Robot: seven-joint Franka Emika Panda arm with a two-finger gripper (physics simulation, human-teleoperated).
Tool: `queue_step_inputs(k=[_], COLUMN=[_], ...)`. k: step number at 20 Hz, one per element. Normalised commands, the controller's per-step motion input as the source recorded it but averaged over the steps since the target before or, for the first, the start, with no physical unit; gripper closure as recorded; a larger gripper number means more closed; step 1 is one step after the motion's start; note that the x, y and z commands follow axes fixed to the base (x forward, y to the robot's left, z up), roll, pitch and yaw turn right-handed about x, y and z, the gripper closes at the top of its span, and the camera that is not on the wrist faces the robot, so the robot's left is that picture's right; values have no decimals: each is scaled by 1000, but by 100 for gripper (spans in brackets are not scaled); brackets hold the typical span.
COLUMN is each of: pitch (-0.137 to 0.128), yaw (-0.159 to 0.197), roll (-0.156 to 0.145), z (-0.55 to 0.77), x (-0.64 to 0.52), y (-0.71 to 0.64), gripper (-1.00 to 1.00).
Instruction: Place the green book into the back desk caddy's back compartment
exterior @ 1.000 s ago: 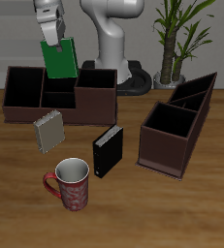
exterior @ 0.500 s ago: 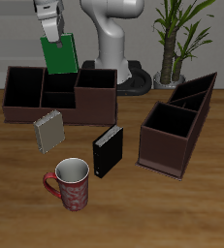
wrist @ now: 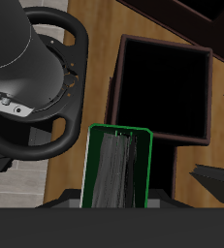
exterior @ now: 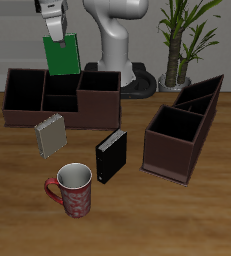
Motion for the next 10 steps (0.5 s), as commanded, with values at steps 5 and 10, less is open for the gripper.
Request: queue_step_inputs(k=[5, 10], pitch=[-27, -32], yaw=[-4, -37], roll=[-50, -39], z=[96, 97], x=[-4, 11], y=[-354, -304], gripper=[100, 100])
